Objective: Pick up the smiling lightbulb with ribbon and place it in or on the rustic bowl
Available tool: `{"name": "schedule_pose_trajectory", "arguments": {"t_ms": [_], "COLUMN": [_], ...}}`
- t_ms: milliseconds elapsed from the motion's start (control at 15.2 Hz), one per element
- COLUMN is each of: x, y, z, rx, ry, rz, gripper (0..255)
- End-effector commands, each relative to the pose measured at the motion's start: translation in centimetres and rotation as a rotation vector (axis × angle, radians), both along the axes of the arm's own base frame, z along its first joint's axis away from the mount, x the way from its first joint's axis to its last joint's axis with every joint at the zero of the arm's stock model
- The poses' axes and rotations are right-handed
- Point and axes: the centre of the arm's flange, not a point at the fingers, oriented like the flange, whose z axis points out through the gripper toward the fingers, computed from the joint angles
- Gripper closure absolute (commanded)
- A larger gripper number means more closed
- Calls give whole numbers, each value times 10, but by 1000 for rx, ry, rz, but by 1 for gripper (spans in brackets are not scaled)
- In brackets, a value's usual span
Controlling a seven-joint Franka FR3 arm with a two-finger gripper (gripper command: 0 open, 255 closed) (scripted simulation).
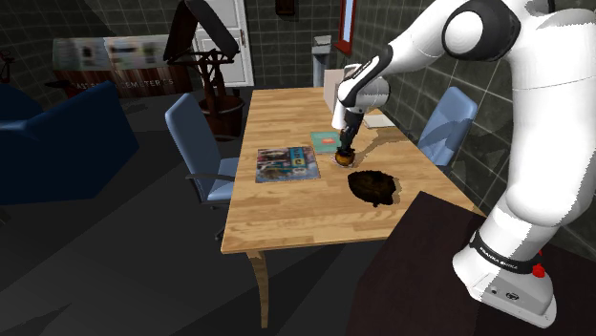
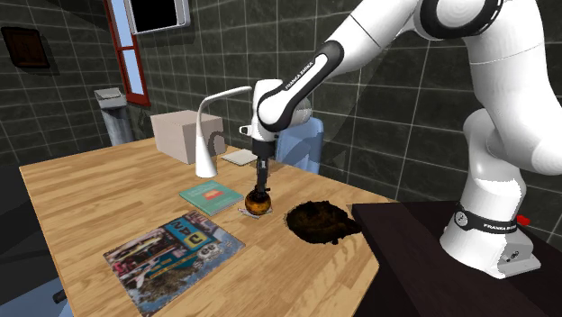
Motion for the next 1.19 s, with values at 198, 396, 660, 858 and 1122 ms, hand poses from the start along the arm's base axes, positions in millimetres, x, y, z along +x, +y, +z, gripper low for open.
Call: {"name": "schedule_pose_trajectory", "arguments": {"t_ms": [198, 396, 660, 858, 1122], "x": [1, 1, 1, 1, -33], "y": [-1, -1, -1, -1, 19], "z": [26, 42, 63, 79, 83], "rx": [0, 0, 0, 0, 0], "ry": [0, 0, 0, 0, 0], "rz": [0, 0, 0, 0, 0], "gripper": [255, 255, 255, 255, 255]}}
